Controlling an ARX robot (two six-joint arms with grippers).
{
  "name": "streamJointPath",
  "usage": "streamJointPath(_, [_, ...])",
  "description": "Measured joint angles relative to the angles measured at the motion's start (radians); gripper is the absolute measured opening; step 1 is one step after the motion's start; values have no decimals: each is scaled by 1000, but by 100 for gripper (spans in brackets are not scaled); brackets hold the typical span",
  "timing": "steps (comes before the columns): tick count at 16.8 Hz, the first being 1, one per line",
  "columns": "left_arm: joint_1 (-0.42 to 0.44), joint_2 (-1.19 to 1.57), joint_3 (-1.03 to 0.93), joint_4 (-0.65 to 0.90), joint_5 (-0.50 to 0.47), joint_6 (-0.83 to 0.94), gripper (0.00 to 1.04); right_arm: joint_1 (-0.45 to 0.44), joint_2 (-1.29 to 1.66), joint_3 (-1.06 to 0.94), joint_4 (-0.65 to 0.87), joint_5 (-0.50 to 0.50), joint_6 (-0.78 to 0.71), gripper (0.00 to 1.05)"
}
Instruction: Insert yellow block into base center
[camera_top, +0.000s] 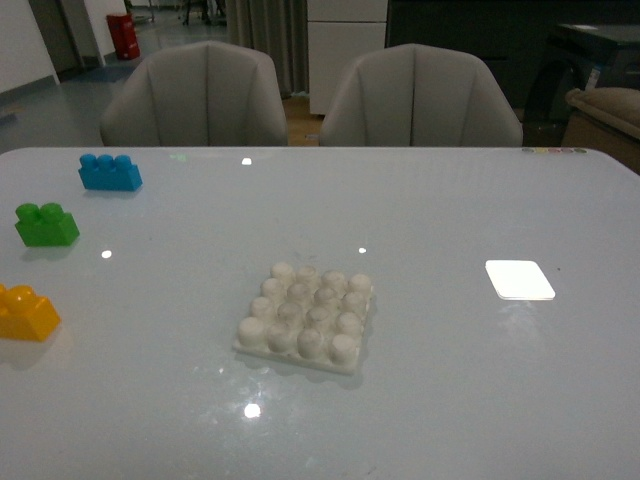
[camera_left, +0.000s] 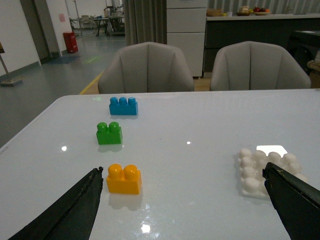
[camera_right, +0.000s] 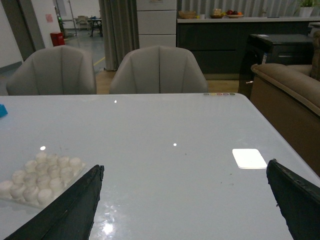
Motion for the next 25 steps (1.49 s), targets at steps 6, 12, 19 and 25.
streamJointPath(6, [-16, 182, 233, -250, 42, -22, 98, 0, 0, 0, 0, 0, 0, 98])
streamJointPath(12, [393, 844, 427, 247, 362, 116, 98, 0, 0, 0, 0, 0, 0, 98])
streamJointPath(19, [344, 1714, 710, 510, 287, 216, 98, 0, 0, 0, 0, 0, 0, 98])
streamJointPath(25, [320, 1923, 776, 537, 265, 186, 98, 0, 0, 0, 0, 0, 0, 98])
